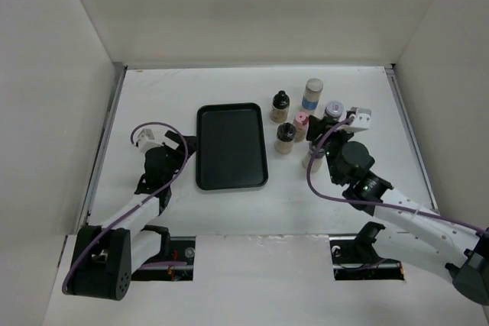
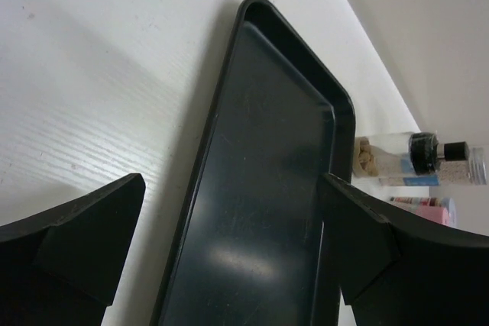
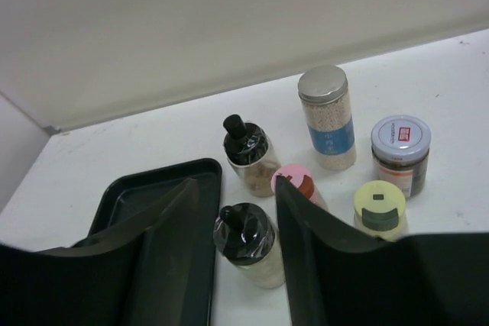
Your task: Organize the condiment bottles
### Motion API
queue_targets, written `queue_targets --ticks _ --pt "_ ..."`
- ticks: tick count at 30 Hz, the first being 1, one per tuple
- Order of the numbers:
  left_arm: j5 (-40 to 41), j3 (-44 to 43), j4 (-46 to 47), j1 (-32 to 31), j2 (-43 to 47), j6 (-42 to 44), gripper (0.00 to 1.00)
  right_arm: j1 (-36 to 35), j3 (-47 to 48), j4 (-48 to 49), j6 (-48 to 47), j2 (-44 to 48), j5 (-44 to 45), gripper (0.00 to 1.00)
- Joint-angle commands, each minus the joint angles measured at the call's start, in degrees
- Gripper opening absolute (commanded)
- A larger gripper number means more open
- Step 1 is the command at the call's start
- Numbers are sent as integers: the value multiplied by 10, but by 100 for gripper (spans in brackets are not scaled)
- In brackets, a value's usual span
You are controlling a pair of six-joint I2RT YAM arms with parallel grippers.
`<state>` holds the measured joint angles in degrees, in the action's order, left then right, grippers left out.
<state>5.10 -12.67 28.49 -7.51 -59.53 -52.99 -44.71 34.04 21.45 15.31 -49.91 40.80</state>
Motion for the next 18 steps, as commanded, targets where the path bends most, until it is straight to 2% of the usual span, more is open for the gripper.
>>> queue_targets --ticks 1,5,8,10,12,13,15,17,18 --pt "-20 4 29 13 9 -5 100 -3 23 -1 12 -16 -13 54" --pt "-9 21 56 9 30 -5 100 5 26 -14 16 -31 -15 62" --pt "-12 24 62 6 36 -8 100 45 34 -5 36 -67 -29 60" --pt "-4 26 65 3 35 -6 100 76 58 -12 53 -103 -61 48" --pt "-2 26 67 3 23 -7 100 108 92 -25 55 -142 -84 24" --pt "-6 26 66 6 18 -9 100 128 114 -41 60 -163 -91 17" --pt "-18 24 62 10 17 -12 100 170 162 -62 62 -216 -99 16" --pt "-12 28 67 9 22 -13 100 210 215 -73 61 -281 -103 21" --pt "-4 29 68 6 21 -13 100 223 239 -77 59 -314 -106 26"
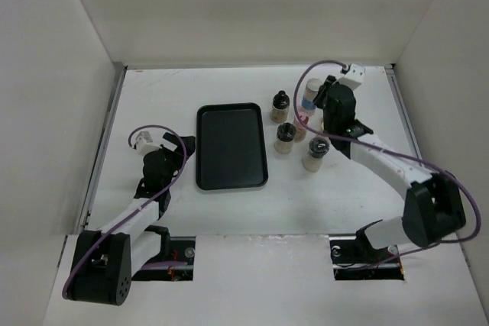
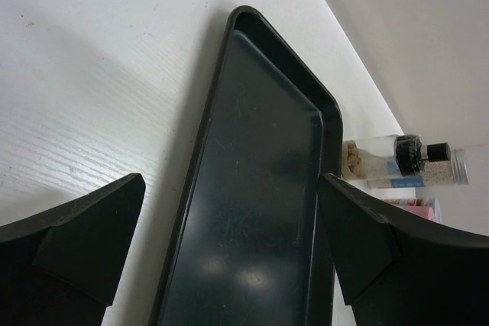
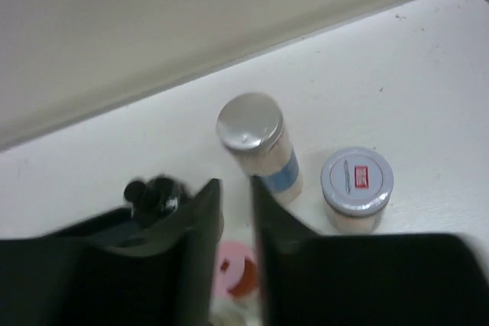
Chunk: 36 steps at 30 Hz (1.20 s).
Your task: Organize the condiment bottles
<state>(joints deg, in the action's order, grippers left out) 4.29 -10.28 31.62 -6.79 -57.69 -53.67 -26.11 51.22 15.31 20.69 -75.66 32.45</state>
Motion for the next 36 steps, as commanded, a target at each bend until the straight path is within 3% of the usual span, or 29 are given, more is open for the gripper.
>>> queue_targets --ticks 1,3,5,7,11,23,28,32,36 --pt "9 5 37 -2 0 -5 100 48 94 -22 2 -88 -24 38" --pt "2 4 36 1 -8 -6 100 65 135 -34 -2 -137 -22 65" --pt "-9 3 37 1 -7 -6 100 80 169 -34 -3 -180 -33 82" --pt "-3 4 38 -1 -4 -5 100 89 204 -47 -7 -214 -62 90" --pt "-2 2 41 0 -19 -6 100 98 253 -63 -24 -264 -93 96" --pt "-1 1 54 1 -33 -6 100 96 295 -75 -42 -327 -125 91" --pt "-3 4 54 2 -26 -6 100 97 309 -91 -37 -339 -119 75" --pt "-4 4 54 3 -26 -7 100 96 298 -82 -41 -304 -88 54" --pt "-3 5 54 3 -19 -6 100 96 257 -8 -43 -223 -69 48"
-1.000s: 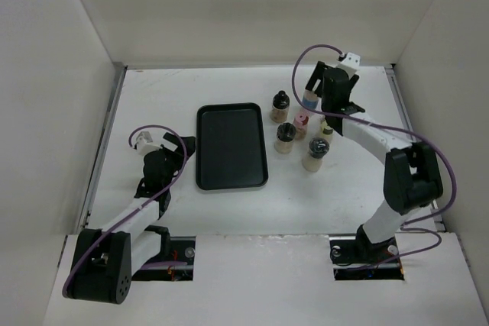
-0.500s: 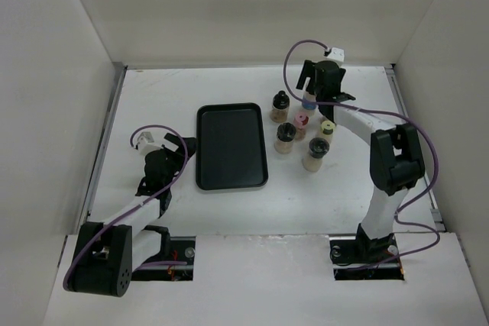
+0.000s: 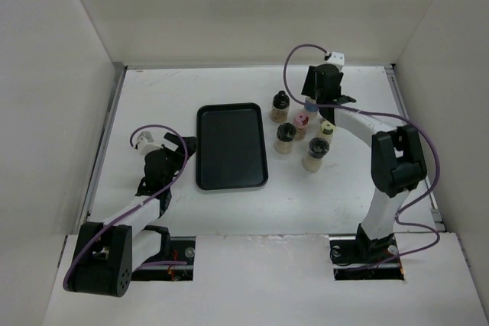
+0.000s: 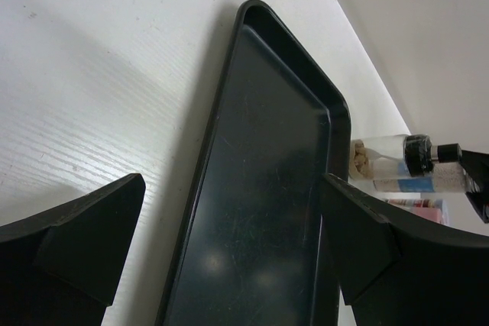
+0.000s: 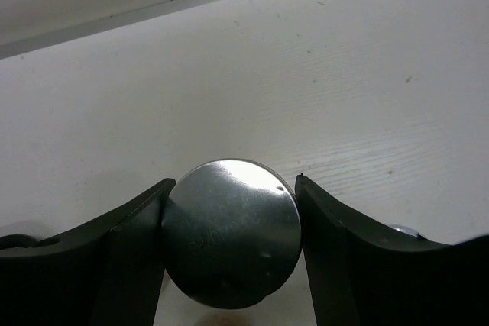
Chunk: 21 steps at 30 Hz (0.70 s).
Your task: Organize the condiment bottles
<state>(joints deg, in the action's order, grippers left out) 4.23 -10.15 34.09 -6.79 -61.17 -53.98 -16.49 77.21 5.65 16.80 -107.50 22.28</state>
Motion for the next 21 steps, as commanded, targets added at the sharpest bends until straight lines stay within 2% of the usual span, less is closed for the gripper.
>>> queue_targets --ticks 1,6,12,16,21 --pt "1 5 29 3 16 -3 100 0 -9 102 -7 117 38 48" --pt "-6 3 29 3 13 -5 100 -18 -15 157 -35 191 51 48" --pt "-4 5 27 4 18 -4 100 -84 21 161 -72 201 24 47" --pt "8 9 25 4 31 -2 100 -142 36 162 -62 180 -7 47" --pt "0 7 27 4 22 -3 100 -198 64 169 -56 101 -29 48"
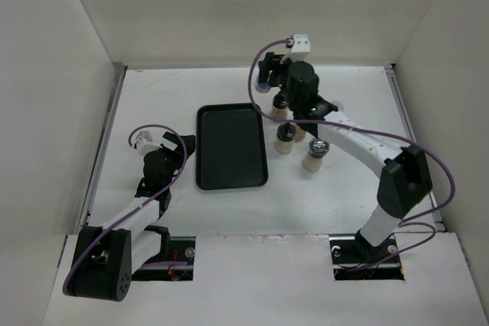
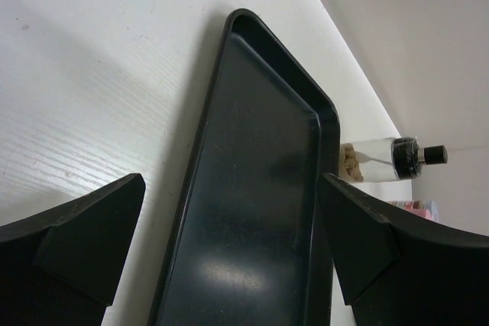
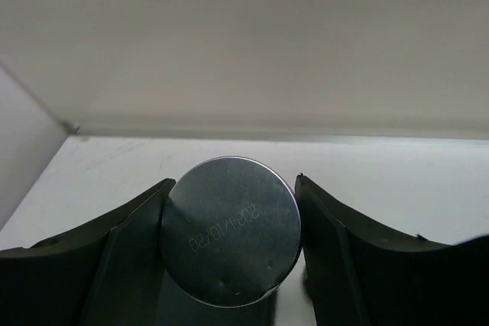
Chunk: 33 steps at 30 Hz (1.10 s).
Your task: Organize the condiment bottles
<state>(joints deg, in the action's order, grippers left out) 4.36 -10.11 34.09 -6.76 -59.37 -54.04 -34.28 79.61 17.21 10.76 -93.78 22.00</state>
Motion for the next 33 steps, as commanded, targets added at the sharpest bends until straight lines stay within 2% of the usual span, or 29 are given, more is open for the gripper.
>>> queue_targets --ticks 1,9,15,17,20,23,26,31,33 --pt "3 6 26 3 5 -1 100 -28 48 52 7 -54 -27 48" --pt "1 7 26 5 8 -1 100 -57 99 38 1 -172 -34 48" --pt "-1 6 28 2 5 -2 100 -57 92 36 9 -207 -31 49" --pt "3 7 29 2 3 -1 100 -57 89 32 11 -214 -35 54" --pt "-5 4 29 2 -5 -4 100 -57 75 36 12 -215 -35 71" --pt "0 5 29 1 1 -1 100 -57 62 39 17 -202 -33 87" --pt "-1 5 29 2 -4 -3 100 -57 52 39 15 -172 -32 94" --pt "2 7 29 4 3 -2 100 -53 6 40 11 -87 -29 95" --pt "-2 7 29 5 1 -4 100 -43 -34 41 14 -41 -21 87"
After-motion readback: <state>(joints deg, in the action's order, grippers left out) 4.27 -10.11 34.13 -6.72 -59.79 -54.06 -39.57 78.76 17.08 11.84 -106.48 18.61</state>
